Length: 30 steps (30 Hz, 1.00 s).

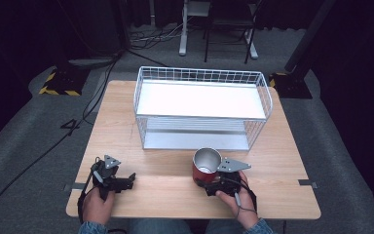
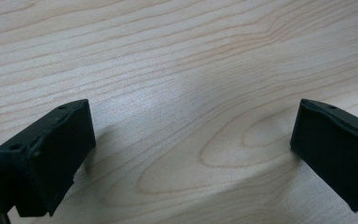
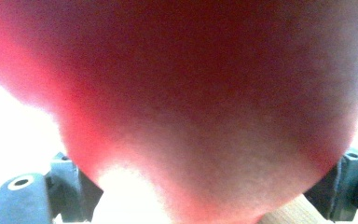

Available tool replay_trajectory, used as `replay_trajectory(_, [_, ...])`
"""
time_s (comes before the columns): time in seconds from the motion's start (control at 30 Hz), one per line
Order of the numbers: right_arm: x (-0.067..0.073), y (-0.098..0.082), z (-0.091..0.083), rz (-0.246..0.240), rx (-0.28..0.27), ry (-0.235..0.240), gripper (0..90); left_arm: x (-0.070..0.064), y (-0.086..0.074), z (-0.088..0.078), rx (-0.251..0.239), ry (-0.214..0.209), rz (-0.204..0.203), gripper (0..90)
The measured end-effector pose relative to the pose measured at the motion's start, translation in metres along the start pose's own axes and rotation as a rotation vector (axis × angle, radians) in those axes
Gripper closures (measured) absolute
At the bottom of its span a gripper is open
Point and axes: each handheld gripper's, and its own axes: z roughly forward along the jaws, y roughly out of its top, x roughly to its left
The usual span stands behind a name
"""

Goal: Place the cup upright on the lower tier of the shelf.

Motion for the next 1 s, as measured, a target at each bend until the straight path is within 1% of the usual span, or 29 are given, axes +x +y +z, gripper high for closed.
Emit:
replay_trajectory(0.1, [0.002, 0.000, -0.001, -0.032, -0.002, -0.014, 16.0, 0.000, 0.000, 0.000, -0.001, 0.000, -0.001, 0.0])
replay_trajectory(0.13, [0.002, 0.000, -0.001, -0.032, -0.002, -0.014, 16.0, 0.000, 0.000, 0.000, 0.000, 0.000, -0.001, 0.0])
replay_trajectory(0.17, [0.002, -0.001, -0.001, -0.043, 0.000, -0.021, 16.4, 0.000, 0.000, 0.000, 0.000, 0.000, 0.000, 0.0])
replay_trajectory(0.47, [0.003, -0.003, -0.005, -0.047, -0.005, -0.040, 17.0, 0.000, 0.000, 0.000, -0.001, 0.000, -0.001, 0.0])
replay_trajectory(0.7, [0.004, -0.003, -0.007, -0.058, -0.015, -0.038, 17.0, 0.000, 0.000, 0.000, 0.000, 0.000, 0.000, 0.0])
replay_trajectory(0.83, [0.004, 0.000, -0.009, -0.068, -0.028, -0.035, 17.1, 0.000, 0.000, 0.000, 0.000, 0.000, -0.001, 0.0])
replay_trajectory(1.0, [0.003, 0.013, -0.012, -0.072, -0.026, -0.026, 17.0, 0.000, 0.000, 0.000, -0.001, 0.000, 0.000, 0.0])
